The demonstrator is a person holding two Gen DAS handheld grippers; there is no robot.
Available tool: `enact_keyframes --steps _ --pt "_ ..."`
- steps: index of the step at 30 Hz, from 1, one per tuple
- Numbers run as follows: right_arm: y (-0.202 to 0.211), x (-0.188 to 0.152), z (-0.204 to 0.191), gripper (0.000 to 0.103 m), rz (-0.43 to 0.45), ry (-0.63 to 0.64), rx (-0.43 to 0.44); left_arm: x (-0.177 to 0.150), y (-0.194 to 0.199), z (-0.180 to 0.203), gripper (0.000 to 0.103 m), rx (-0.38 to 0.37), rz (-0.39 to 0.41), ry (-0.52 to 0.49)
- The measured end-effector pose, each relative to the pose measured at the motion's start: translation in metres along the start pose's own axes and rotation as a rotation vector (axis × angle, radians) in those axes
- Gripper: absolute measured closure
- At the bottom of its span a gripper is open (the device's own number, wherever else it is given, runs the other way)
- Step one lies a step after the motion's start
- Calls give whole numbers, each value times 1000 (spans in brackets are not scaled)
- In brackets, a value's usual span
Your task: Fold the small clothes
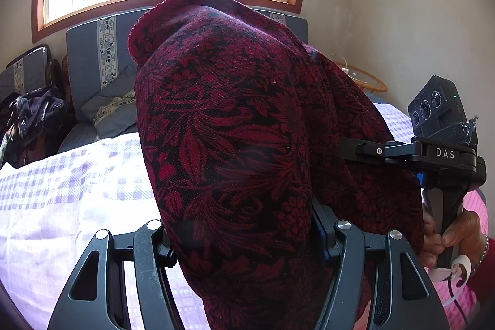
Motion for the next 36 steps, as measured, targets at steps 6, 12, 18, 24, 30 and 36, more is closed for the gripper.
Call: enact_keyframes --steps 6,12,18,24,30,36 --pt "-1 -3 -1 64 -24 -18 -6 0 -8 -6 39 -8 -26 26" --pt "5 -10 3 64 -37 -43 -5 -4 -6 1 39 -13 -44 26" --pt "8 -6 2 64 -56 -58 -19 -6 -7 6 39 -18 -64 28" --pt "2 -3 -3 64 -77 -66 -41 -11 -7 4 35 -3 -82 39" --pt "-5 2 -17 64 -97 -23 -99 -18 -4 3 28 22 -64 56" --pt "-12 1 -34 62 -120 53 -181 -26 0 6 16 82 -27 48"
Point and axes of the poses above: each gripper's, at about its wrist camera, not at the fingertips, and y roughly against the way its jaws point, z to its right, x to its top, the point moved 1 cm from there along -y, roughly the way its jaws point, and after that the axes turned 4 degrees about x, right-handed, at the moved point
